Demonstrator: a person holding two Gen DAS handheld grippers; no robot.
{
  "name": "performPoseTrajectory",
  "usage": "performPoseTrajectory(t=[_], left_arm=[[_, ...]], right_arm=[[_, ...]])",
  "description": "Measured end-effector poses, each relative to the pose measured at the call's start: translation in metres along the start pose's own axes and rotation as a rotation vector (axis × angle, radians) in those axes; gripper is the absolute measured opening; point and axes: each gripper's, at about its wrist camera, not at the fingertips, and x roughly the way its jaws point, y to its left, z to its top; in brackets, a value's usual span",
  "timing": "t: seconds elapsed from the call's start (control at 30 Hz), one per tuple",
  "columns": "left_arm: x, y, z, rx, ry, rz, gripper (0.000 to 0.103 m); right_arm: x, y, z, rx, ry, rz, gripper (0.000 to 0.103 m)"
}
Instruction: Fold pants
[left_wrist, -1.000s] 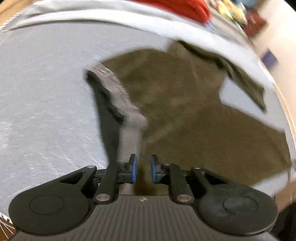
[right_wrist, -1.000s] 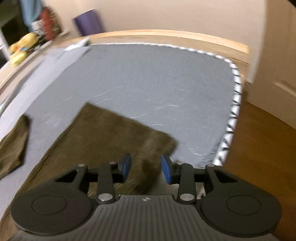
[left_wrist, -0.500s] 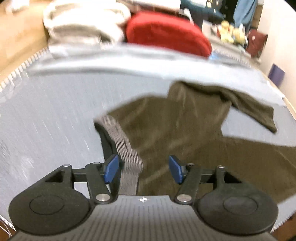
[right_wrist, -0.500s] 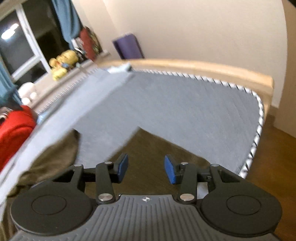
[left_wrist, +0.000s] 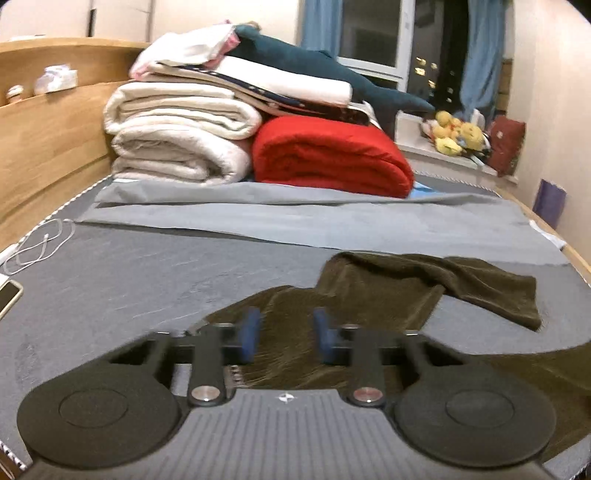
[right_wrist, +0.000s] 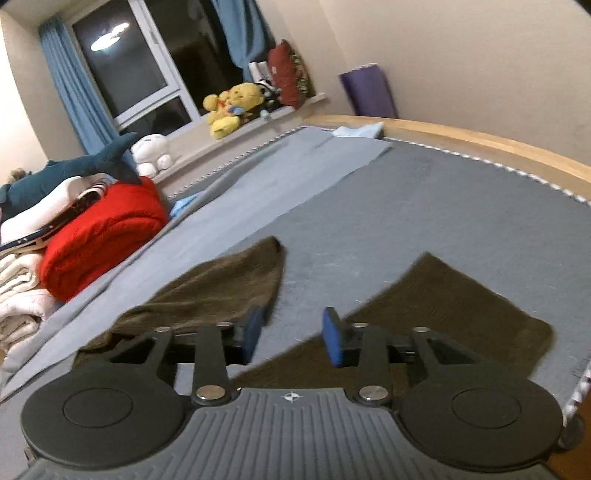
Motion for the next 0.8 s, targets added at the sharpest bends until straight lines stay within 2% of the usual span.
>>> performPoseTrajectory(t=[0.03,0.07,0.1,0.13,0.23,0.27,0.33,0.43,0.57,0.63,0.73,0.8], left_arm=[[0.003,-0.010,0.001,0.028,0.000,-0.013,0.005],[0.008,-0.019,-0.001,0.054,-0.004,-0.027,0.003],[0.014,-0.029,-0.003,0.082,-0.009,-0.043,0.003],[0.022,-0.038,-0.006,0.108,-0.007,-0.054,0.003],[0.059,-0.069,-0.015,0.212,0.071,-0.052,0.003],[0.067,-0.079,-0.010,0.217,0.081,-0.051,0.003],[0.079,-0.090,0.000,0.175,0.074,-0.100,0.003],[0.102,-0.118,0.010,0.153,0.074,-0.134,0.004],[0.139,-0.167,0.021,0.183,0.067,-0.199,0.004],[0.159,-0.187,0.023,0.196,0.077,-0.228,0.004],[0.197,-0.213,0.027,0.219,0.085,-0.241,0.005],[0.223,-0.222,0.028,0.217,0.099,-0.239,0.005]], right_arm=[[0.007,0.004,0.004,-0.018,-0.002,0.018,0.028],[0.011,0.012,0.005,-0.036,0.002,0.028,0.022],[0.017,0.015,0.008,-0.047,0.012,0.038,0.017],[0.023,0.018,0.013,-0.051,0.017,0.056,0.017],[0.038,0.032,0.022,-0.107,0.001,0.096,0.017],[0.044,0.036,0.023,-0.135,0.000,0.098,0.017],[0.059,0.045,0.024,-0.190,0.004,0.102,0.018],[0.088,0.054,0.021,-0.247,0.044,0.110,0.018],[0.125,0.051,0.019,-0.224,0.128,0.110,0.018],[0.145,0.048,0.019,-0.183,0.173,0.098,0.019],[0.176,0.040,0.016,-0.125,0.238,0.079,0.027],[0.199,0.035,0.012,-0.095,0.292,0.073,0.036]])
